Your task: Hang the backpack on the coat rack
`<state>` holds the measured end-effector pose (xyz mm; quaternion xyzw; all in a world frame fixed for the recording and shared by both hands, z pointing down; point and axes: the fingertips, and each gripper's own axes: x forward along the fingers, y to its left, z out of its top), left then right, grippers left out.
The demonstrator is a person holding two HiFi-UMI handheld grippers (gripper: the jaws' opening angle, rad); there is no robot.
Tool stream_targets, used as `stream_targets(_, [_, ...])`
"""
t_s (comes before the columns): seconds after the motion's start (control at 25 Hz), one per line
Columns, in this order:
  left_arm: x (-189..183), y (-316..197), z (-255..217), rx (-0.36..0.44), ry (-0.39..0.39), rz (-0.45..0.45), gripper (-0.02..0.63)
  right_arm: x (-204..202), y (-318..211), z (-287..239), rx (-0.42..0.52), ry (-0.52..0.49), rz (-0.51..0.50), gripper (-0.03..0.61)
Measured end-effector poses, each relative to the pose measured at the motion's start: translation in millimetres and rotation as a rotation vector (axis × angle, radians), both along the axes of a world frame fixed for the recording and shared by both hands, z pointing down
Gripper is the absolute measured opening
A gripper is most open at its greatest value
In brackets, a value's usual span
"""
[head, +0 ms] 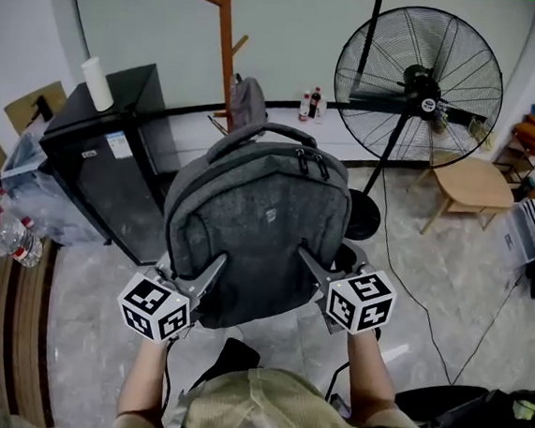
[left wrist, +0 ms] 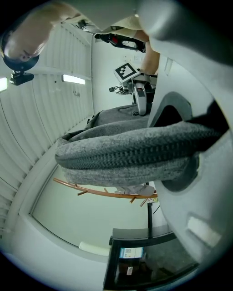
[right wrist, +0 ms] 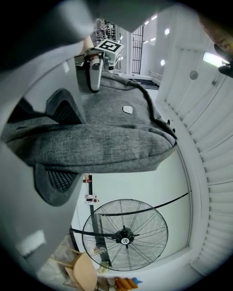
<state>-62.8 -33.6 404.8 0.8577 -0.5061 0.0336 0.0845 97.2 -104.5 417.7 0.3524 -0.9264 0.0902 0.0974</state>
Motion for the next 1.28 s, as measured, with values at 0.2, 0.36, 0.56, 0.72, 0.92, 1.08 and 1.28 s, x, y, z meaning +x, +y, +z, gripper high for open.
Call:
stream_targets(0.2, [-6, -35, -19, 0.021, 0.018, 0.010, 0.124, -4, -31, -22, 0.043, 0.011, -0.002, 0.259])
stream_targets(0.36, [-14, -66, -34, -0.006, 0.038, 0.008, 0.120, -12, -61, -38, 0.055, 0.016, -0.001, 0.259])
stream_targets(0.56, [-27, -87, -44, -0.024, 0.041, -0.001, 0.120, -26, -85, -50, 0.062, 0.015, 0.008, 0.261])
stream_targets(0.72, [-60, -98, -51, -0.016, 0.045, -0.005, 0.120, -58, -96, -57, 0.073, 0.018, 0.016, 0.262])
stream_targets(0.92, [-85, -133, -64, 0.002, 0.065, -0.004, 0.123, -83, -131, -74, 0.097, 0.028, 0.028, 0.264])
stream_targets(1.08, [-90, -165, -77, 0.017, 0.053, 0.028, 0.123, -88, -163, -86, 0.111, 0.011, 0.036, 0.267])
stream_targets(1.28, [-96, -187, -91, 0.020, 0.057, 0.070, 0.121, -93, -182, -99, 0.125, 0.002, 0.041, 0.267])
